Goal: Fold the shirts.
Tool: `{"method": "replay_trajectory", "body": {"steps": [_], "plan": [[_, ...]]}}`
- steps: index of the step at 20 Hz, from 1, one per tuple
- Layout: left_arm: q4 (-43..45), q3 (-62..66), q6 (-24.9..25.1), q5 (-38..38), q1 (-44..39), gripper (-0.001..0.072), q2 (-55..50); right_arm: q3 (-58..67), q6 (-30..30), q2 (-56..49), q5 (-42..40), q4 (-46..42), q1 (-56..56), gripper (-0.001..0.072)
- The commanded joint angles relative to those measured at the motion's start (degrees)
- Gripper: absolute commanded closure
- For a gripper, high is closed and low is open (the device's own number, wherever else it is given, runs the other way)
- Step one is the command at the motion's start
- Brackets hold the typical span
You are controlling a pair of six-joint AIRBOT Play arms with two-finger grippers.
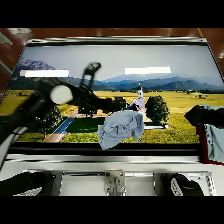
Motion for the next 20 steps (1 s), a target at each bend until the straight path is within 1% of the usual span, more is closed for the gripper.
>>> {"method": "replay_trajectory", "body": {"steps": [1,2,4,5,7,10,13,14,16,20], "plan": [[-0.6,2.5,8.2,-10.5,12.5,-0.0009,7.0,-0.2,-0.3,-1.0,-1.0,-7.8,0.0,0.0018],[-0.7,0.8,9.7,-12.8,16.6,0.0004,10.1,-0.5,0.2,-1.7,-1.7,-8.0,0.0,0.0018],[-3.7,-5.7,10.3,-15.8,22.6,0.0001,15.8,-1.4,0.7,-3.4,-3.3,-5.7,0.0,0.0018],[-5.7,-10.2,10.1,-15.8,24.1,0.0001,18.4,-2.3,0.5,-4.4,-4.7,-3.5,0.0,0.0018],[-9.9,-21.3,8.4,-12.7,24.0,0.0001,22.4,-5.0,-0.5,-6.6,-7.3,1.9,0.0,0.0018],[-18.9,-37.8,8.5,-3.3,19.3,0.0002,23.8,-8.8,-2.4,-11.5,-8.0,8.3,0.0,0.0018],[-27.0,-47.9,7.8,11.1,12.7,0.0002,22.0,-10.5,-2.8,-16.6,-9.1,10.3,0.0,0.0018],[-29.1,-49.5,7.8,15.4,10.3,0.0003,21.0,-10.5,-2.8,-18.0,-9.5,10.5,0.0,0.0018],[-29.9,-50.7,6.7,21.1,5.3,0.0003,17.4,-10.5,-2.8,-20.2,-11.1,10.4,0.0,0.0018],[-34.4,-50.2,6.6,27.2,0.1,0.0003,8.5,-10.5,-4.9,-25.6,-12.8,12.9,0.1,0.0017]]}}
